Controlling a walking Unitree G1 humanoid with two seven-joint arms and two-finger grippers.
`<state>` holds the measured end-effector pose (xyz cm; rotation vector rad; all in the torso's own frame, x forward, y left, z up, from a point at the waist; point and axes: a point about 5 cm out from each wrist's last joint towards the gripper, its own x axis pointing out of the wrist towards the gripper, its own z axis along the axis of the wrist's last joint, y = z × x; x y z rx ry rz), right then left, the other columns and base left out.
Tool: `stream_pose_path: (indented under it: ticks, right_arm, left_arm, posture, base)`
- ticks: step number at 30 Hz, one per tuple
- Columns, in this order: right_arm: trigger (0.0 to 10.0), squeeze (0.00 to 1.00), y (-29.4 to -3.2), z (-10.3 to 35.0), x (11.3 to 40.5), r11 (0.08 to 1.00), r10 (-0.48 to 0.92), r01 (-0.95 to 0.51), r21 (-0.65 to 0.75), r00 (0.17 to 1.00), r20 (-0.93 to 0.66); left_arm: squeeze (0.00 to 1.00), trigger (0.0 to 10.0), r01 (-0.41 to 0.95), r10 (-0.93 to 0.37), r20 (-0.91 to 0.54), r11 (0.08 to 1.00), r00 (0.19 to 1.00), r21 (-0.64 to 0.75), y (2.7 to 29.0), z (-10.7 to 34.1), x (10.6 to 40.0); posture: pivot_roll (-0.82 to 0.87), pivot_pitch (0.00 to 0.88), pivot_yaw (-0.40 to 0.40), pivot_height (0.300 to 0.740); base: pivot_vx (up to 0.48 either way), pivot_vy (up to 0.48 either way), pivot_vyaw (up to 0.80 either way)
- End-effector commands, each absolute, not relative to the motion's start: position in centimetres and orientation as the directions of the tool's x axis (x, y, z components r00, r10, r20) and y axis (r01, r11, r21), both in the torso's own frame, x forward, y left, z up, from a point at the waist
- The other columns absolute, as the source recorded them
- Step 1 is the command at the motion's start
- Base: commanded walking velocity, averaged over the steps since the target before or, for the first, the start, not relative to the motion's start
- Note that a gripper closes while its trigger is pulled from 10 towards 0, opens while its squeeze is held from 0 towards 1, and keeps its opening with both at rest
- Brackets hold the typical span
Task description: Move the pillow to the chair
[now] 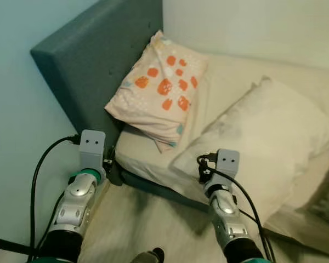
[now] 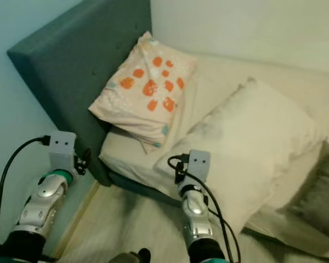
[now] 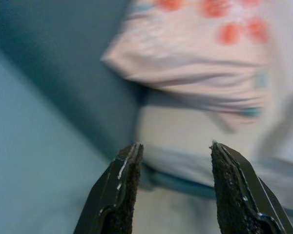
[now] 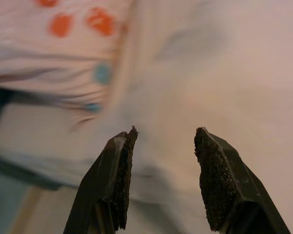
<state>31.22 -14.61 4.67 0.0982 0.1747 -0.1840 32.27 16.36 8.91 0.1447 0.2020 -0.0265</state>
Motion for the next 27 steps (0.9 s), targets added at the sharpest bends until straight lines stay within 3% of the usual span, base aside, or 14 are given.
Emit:
stream_pose_path:
  ticks: [1, 9, 14, 16, 27]
  right_arm:
    - [10.0, 0.00, -14.7, 4.2, 30.9, 0.971, -0.200, 0.221, 0.089, 0.960, -0.196]
    - [10.0, 0.00, -16.2, 4.5, 30.6, 0.951, -0.294, 0.306, 0.054, 0.942, -0.162]
    - [10.0, 0.00, -18.4, 4.9, 29.7, 0.920, -0.391, 0.390, -0.029, 0.914, -0.103]
    - [10.0, 0.00, -19.9, 5.2, 28.8, 0.901, -0.433, 0.429, -0.061, 0.900, -0.058]
    - [10.0, 0.00, -22.4, 6.1, 25.7, 0.850, -0.513, 0.512, -0.122, 0.858, 0.021]
  left_arm:
    - [0.00, 10.0, 0.042, 0.002, -0.231, 0.982, 0.973, 0.182, 16.6, 8.4, 32.3]
    - [0.00, 10.0, 0.108, -0.073, -0.215, 0.982, 0.974, 0.152, 15.6, 8.5, 32.3]
    - [0.00, 10.0, 0.149, -0.119, -0.207, 0.979, 0.971, 0.139, 14.3, 8.3, 32.3]
    - [0.00, 10.0, 0.176, -0.145, -0.224, 0.977, 0.964, 0.124, 13.3, 7.9, 32.4]
    - [0.00, 10.0, 0.302, -0.271, -0.260, 0.950, 0.927, 0.085, 8.9, 7.2, 32.7]
  posture:
    - [0.14, 0.036, 0.157, 0.740]
    - [0.12, 0.034, 0.158, 0.740]
    - [0.08, 0.030, 0.164, 0.740]
    - [0.03, 0.027, 0.179, 0.740]
    - [-0.12, 0.039, 0.266, 0.740]
  base:
    - [0.000, 0.000, 0.00]
    - [0.000, 0.000, 0.00]
    - [0.000, 0.000, 0.00]
    - [0.000, 0.000, 0.00]
    - [0.000, 0.000, 0.00]
